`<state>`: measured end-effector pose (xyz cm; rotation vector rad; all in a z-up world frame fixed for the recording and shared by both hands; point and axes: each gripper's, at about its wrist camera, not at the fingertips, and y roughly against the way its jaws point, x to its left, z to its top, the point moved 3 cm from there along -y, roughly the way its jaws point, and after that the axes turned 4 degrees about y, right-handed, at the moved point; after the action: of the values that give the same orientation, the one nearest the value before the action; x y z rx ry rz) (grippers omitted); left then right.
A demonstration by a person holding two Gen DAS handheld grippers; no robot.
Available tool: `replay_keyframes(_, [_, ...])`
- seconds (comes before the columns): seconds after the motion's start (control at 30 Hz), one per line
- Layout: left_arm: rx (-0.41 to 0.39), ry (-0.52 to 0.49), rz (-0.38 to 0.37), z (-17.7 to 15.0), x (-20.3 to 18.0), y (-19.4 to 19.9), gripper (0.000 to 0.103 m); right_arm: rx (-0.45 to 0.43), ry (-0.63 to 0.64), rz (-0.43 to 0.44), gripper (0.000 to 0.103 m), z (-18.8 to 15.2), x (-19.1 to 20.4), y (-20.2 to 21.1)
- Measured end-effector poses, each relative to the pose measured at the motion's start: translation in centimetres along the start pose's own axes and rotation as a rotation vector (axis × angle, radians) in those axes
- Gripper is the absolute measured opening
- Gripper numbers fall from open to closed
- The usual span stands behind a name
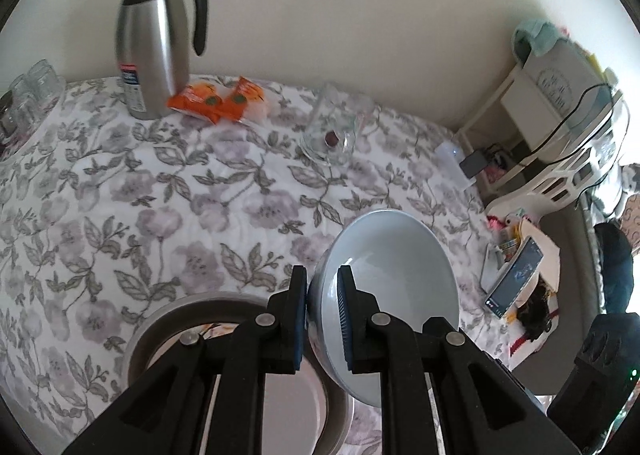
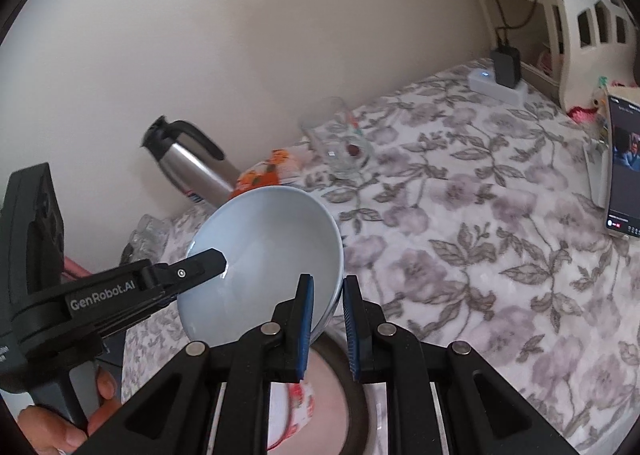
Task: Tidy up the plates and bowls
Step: 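Lift the white round bowl with both grippers and carry it over the basin, then lower the white round bowl onto the stacked bowls in the basin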
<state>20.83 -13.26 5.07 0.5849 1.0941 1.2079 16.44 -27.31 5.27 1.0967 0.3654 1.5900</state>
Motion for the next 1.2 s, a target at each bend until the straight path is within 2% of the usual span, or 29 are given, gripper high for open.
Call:
replay_keyframes(0.27, [-0.078,0.074,-0.085,-1.8,3.5,4.0,0.015,-0.002,0.058,0.046,0.016,-1.1,3.0,1.2])
replay_keyframes(0.5, [-0.138,0.095,-0.088,-3.1,5.7,6.5,0.015,0.025,0.116,0.067,0.016,-2.1,5.5,1.2])
replay_keyframes(0.77, [-0.141,0.120,-0.107,-4.8,7.5,7.2,0.015,0.045,0.169,0.048,0.016,-3.3,7.0,1.1])
replay_keyframes(1.2, [-0.085,0.176,-0.102,-8.0,10.3,5.7,0.015,0.101,0.245,-0.013,0.016,-5.9,8.4,-0.1])
